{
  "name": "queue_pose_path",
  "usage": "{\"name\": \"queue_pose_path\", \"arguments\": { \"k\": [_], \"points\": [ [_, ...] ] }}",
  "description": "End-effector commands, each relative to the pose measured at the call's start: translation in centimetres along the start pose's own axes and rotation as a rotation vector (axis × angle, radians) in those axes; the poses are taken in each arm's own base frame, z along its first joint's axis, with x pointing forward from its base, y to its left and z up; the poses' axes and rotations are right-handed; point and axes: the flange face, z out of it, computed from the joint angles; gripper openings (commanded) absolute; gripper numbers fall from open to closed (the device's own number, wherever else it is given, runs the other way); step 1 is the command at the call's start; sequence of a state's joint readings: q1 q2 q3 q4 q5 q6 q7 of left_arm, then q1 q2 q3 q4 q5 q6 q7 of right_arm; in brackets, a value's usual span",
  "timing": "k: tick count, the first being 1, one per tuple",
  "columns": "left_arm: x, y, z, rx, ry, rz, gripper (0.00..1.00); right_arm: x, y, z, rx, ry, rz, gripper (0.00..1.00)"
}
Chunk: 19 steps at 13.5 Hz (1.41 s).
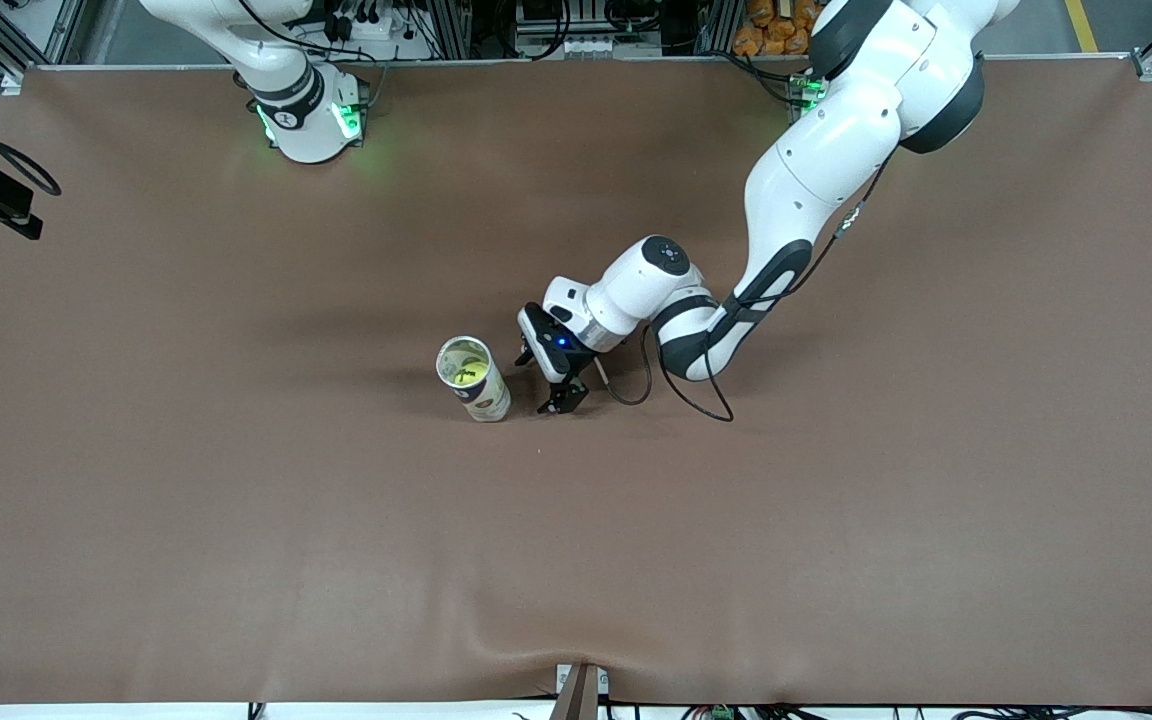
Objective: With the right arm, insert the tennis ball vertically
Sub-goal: 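Lower the can onto the table and open the left gripper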
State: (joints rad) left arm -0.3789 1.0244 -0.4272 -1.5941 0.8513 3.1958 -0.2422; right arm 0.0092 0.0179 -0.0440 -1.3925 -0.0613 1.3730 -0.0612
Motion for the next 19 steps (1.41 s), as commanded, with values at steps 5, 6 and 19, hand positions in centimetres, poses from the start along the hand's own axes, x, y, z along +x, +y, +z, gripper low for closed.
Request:
{"name": "queue_pose_path", "arguments": {
  "k": [5, 6, 19],
  "points": [
    [-0.3, -7.5, -4.2, 0.117, -0.098, -0.137, 1.00, -0.2, 0.4, -2.1, 0.013, 0.035, -0.006, 1.00],
    [0.6, -9.6, -4.8, 0.161, -0.142, -0.185, 1.00, -0.2, 0.5, -2.1, 0.015, 0.035, -0.002, 1.00],
    [5.2, -28.6, -28.2, 0.483, -0.587, -0.700, 1.00, -0.2, 0.0, -2.1, 0.029, 0.036, -0.012, 1.00]
  ]
}}
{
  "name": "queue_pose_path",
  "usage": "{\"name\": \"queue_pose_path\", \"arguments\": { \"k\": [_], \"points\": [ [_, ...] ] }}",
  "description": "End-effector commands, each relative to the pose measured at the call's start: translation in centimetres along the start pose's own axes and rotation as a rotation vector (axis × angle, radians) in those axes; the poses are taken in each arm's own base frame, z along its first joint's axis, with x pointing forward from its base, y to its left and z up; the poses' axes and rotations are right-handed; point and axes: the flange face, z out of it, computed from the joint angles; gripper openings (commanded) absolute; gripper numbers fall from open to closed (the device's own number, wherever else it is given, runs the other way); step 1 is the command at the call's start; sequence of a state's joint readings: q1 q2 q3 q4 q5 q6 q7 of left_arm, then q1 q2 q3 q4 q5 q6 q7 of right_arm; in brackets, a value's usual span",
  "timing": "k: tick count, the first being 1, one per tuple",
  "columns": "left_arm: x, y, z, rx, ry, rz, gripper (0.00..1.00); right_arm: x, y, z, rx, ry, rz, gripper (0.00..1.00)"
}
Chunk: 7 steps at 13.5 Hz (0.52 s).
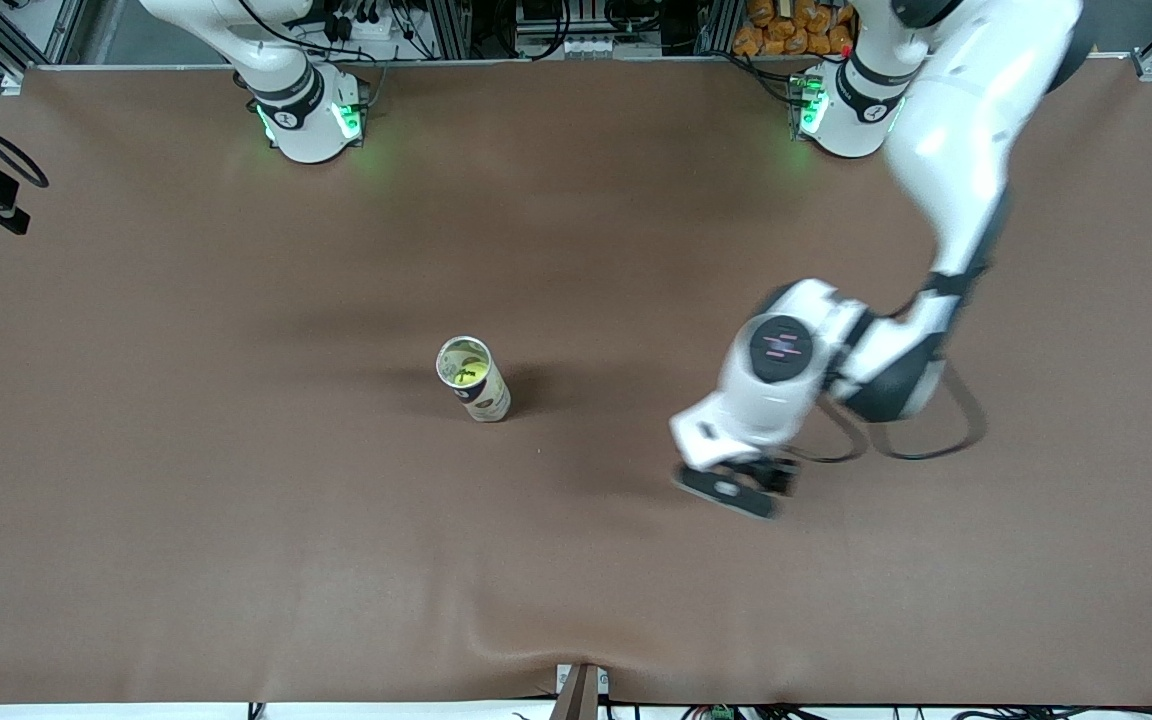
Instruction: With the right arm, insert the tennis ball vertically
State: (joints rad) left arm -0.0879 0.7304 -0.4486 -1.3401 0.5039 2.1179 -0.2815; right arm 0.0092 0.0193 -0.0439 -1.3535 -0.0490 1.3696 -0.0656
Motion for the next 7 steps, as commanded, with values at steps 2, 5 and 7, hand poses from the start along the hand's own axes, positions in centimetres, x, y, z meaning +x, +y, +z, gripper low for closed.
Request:
{"name": "queue_pose_path", "arguments": {
  "k": [2, 5, 7],
  "points": [
    [-1.5, -7.7, -11.4, 0.056, 0.013, -0.135, 1.00, 0.1, 0.1, -0.4, 0.019, 0.001, -0.006, 1.00],
    [-3.4, -12.5, -17.8, -0.034, 0.008, -0.264, 1.00, 0.1, 0.1, -0.5, 0.019, 0.003, -0.006, 1.00],
    [-5.4, -14.1, -21.5, -0.024, -0.023, -0.314, 1.00, 0.1, 0.1, -0.5, 0.021, 0.003, -0.005, 1.00]
  ]
}}
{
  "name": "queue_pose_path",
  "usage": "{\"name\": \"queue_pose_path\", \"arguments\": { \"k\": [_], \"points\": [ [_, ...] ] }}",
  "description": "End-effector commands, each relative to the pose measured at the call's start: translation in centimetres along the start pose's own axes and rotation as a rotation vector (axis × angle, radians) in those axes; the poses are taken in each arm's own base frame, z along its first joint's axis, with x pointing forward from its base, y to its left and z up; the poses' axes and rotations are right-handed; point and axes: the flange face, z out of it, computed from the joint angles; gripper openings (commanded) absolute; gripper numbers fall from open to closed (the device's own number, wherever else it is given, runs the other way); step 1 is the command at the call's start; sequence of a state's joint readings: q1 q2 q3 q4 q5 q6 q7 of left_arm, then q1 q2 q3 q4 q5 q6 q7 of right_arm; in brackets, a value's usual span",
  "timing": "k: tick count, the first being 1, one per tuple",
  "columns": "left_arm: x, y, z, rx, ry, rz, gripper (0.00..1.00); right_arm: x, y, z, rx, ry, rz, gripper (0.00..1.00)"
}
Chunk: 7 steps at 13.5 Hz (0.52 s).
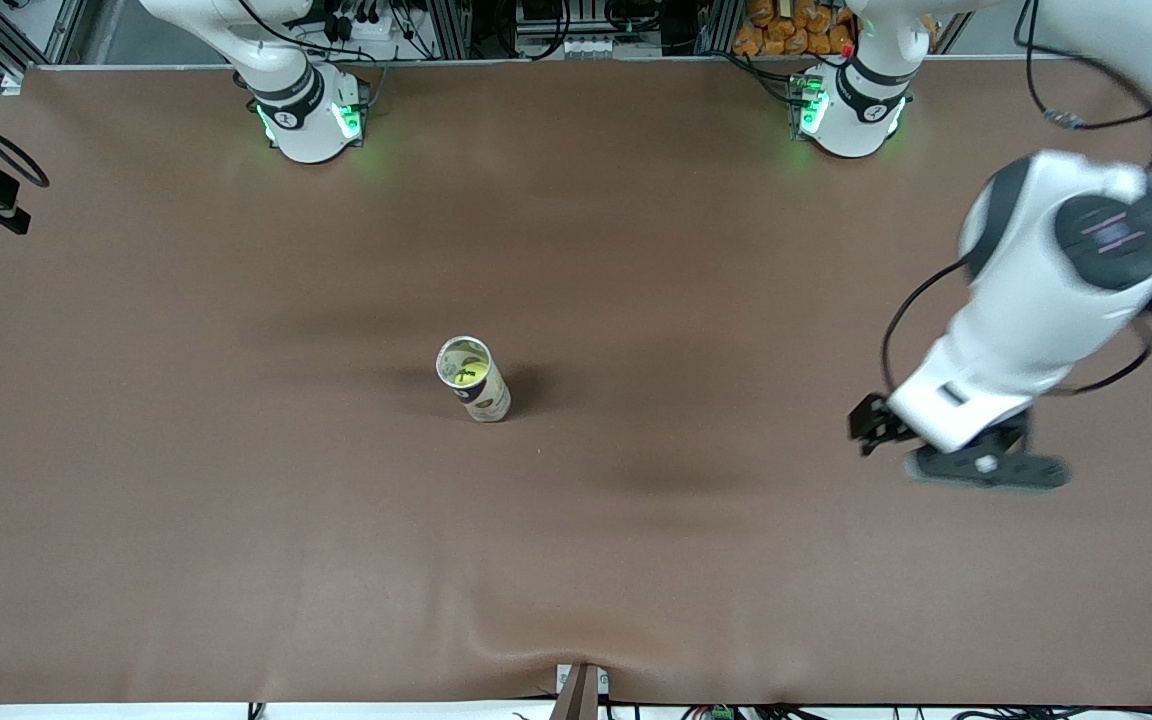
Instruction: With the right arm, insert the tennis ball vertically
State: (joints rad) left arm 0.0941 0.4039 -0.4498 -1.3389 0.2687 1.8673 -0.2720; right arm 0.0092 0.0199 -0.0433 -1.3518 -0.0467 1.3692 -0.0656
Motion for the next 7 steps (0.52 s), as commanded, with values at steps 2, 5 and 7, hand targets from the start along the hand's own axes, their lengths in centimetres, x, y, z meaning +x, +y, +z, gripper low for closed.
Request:
{"name": "queue_pose_path", "arguments": {
  "k": [2, 5, 7],
  "points": [
    [-4.2, -2.4, -6.3, 0.029, -0.066, -0.110, 1.00, 0.1, 0.2, -0.4, 0.018, 0.002, -0.004, 1.00],
    [-7.4, -6.8, -9.9, -0.100, -0.129, -0.252, 1.00, 0.1, 0.3, -0.4, 0.024, 0.002, -0.002, 1.00],
    [-11.3, -7.0, -11.7, -0.102, -0.156, -0.254, 1.00, 0.1, 0.2, -0.4, 0.026, 0.002, -0.003, 1.00]
  ]
}}
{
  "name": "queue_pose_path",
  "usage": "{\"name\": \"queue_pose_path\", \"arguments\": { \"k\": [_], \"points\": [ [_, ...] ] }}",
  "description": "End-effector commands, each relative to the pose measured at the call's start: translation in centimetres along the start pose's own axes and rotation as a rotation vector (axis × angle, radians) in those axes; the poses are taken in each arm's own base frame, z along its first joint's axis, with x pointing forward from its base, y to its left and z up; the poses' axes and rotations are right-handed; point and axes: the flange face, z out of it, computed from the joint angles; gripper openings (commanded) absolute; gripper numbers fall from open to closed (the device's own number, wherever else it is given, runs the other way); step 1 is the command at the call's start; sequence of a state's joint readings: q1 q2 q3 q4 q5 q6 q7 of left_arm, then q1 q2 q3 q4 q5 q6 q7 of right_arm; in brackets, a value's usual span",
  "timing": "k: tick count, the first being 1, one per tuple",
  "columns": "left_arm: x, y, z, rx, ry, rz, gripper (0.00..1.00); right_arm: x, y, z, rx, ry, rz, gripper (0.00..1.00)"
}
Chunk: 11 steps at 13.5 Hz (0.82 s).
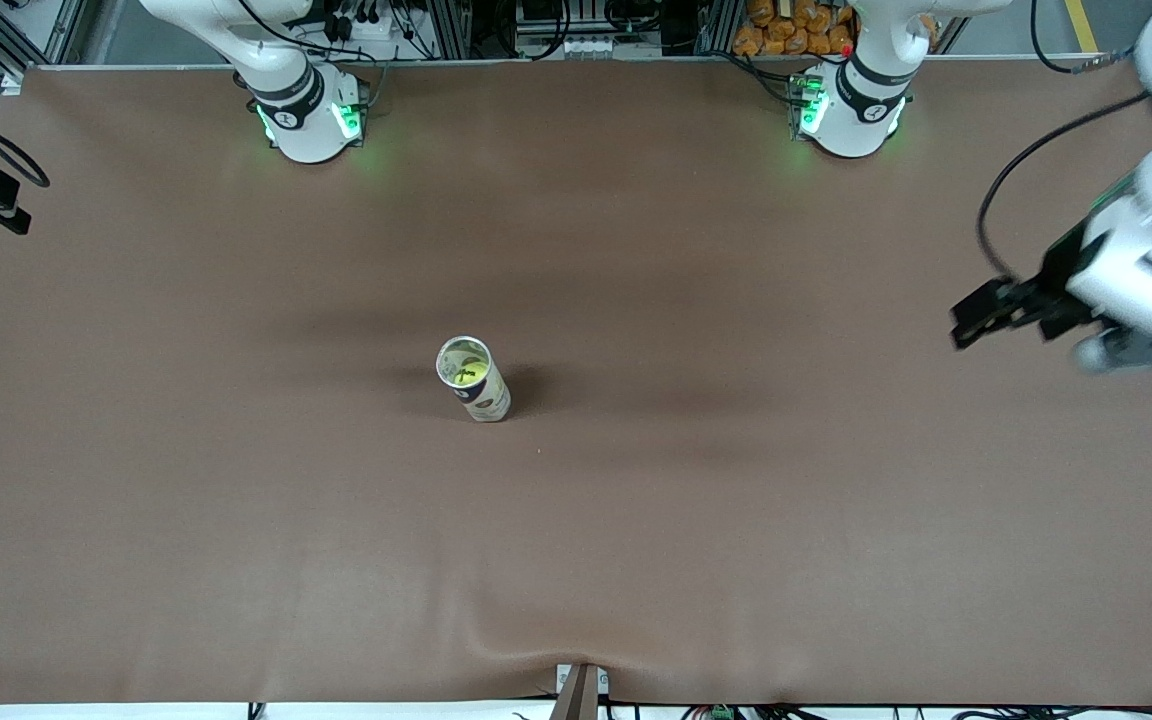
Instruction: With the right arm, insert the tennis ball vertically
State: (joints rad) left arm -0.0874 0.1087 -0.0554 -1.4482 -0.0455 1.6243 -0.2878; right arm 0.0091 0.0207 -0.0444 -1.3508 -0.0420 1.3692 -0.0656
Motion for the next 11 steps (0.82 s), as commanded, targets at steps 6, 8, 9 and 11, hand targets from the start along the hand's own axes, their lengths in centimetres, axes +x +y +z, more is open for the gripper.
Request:
{"name": "queue_pose_path", "arguments": {
  "k": [6, 8, 9, 11],
  "points": [
    [-9.7, -2.0, -3.6, 0.038, -0.063, -0.005, 1.00, 0.0, 0.2, -0.4, 0.021, 0.002, -0.003, 1.00],
    [-10.2, -1.5, -3.9, 0.063, -0.072, 0.022, 1.00, 0.0, 0.3, -0.4, 0.026, 0.004, -0.001, 1.00],
    [-10.3, -1.3, -4.0, 0.099, -0.059, 0.067, 1.00, 0.1, 0.3, -0.4, 0.026, 0.005, -0.002, 1.00],
    [-10.3, -1.3, -4.1, 0.103, -0.057, 0.094, 1.00, 0.2, 0.2, -0.3, 0.026, 0.004, -0.004, 1.00]
  ]
}}
